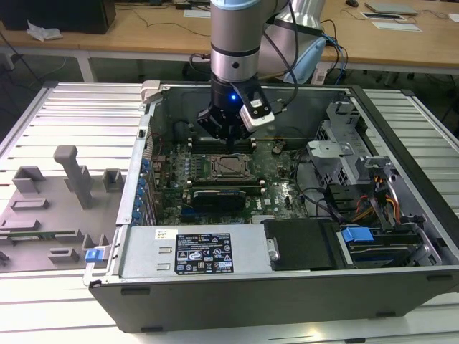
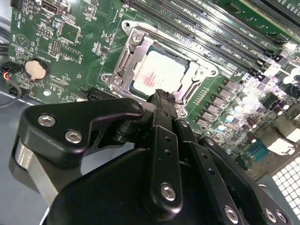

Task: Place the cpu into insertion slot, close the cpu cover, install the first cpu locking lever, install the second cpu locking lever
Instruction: 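Install the first cpu locking lever, then install the second cpu locking lever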

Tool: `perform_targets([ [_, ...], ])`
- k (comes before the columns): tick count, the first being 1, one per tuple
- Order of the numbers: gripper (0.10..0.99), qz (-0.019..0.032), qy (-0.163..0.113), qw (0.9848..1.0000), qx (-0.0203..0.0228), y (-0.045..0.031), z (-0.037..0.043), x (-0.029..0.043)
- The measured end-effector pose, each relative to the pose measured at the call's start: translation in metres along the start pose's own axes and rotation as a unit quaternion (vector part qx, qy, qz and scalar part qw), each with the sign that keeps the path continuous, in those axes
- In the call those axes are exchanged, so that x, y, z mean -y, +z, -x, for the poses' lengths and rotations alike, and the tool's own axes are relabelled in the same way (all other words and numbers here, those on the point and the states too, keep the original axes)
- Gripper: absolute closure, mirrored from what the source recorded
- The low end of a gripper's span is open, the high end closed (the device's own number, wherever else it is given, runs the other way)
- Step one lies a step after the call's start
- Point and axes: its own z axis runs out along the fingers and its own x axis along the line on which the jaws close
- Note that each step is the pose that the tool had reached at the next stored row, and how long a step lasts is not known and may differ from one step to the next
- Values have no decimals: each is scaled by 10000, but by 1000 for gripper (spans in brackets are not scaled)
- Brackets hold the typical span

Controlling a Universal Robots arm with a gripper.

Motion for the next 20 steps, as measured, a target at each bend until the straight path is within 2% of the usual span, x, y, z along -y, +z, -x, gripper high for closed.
perform_targets([
  [5, 980, 0, -3, 10000, 0, 1, 3, 0],
  [8, 980, 0, -13, 10000, 0, 2, 34, 7],
  [11, 980, 1, -14, 10000, 0, 0, 40, 97],
  [20, 980, 0, -15, 10000, 0, 0, 39, 97],
])
